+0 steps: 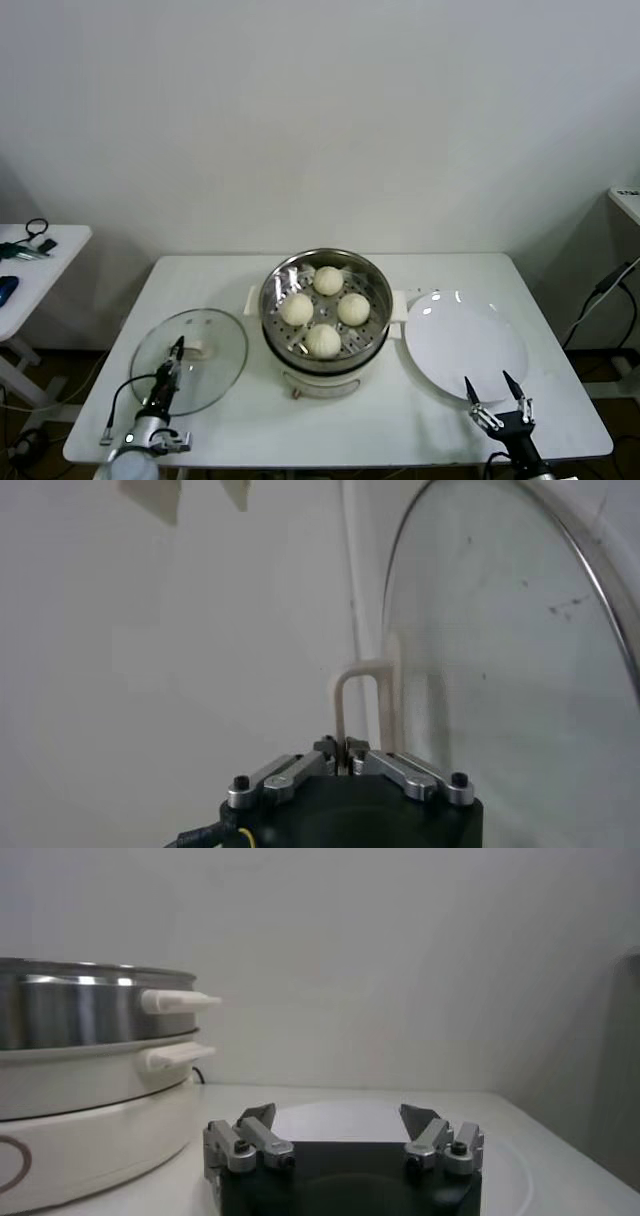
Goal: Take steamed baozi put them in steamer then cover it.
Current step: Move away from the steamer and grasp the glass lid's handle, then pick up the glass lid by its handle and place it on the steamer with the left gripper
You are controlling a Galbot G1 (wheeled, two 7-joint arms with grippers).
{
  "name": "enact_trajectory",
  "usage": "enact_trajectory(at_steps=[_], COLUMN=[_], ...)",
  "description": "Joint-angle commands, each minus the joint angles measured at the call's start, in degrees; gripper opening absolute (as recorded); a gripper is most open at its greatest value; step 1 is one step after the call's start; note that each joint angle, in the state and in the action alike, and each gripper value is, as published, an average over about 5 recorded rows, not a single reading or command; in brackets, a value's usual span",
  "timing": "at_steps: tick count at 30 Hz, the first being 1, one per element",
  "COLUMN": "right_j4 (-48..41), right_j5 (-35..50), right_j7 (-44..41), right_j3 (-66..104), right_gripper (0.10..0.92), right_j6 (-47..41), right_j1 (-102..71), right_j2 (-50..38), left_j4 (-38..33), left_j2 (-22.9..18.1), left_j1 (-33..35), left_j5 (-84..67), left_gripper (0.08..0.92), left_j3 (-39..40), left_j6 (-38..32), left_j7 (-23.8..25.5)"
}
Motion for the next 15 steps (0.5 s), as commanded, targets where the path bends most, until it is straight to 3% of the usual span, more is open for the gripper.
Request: enact_trajectory(at_steps=[1, 6, 15], right_j4=[0.37, 0.23, -0.28], right_j5=[-0.55, -1.67, -4.34], right_j7=[0.76, 1.86, 3.8], right_j3=[0.09, 0.09, -0.16], right_gripper=[0.823, 0.823, 0.823], right_j6=[-0.53, -1.33, -2.14], right_j1=[0.05, 0.25, 0.62], right_j2=[0.08, 0.41, 0.67], left_j4=[0.16, -7.53, -29.72], left_j2=[-0.15, 1.32, 10.84], left_j1=[-0.48, 1.46, 6.82], left_j5=[0.12, -4.96, -22.34], left_gripper=[0.14, 0.14, 0.14], left_j3=[0.06, -0.05, -1.33], left_j6=[-0.12, 1.32, 16.91], left_j7=[-0.29, 2.9, 20.53])
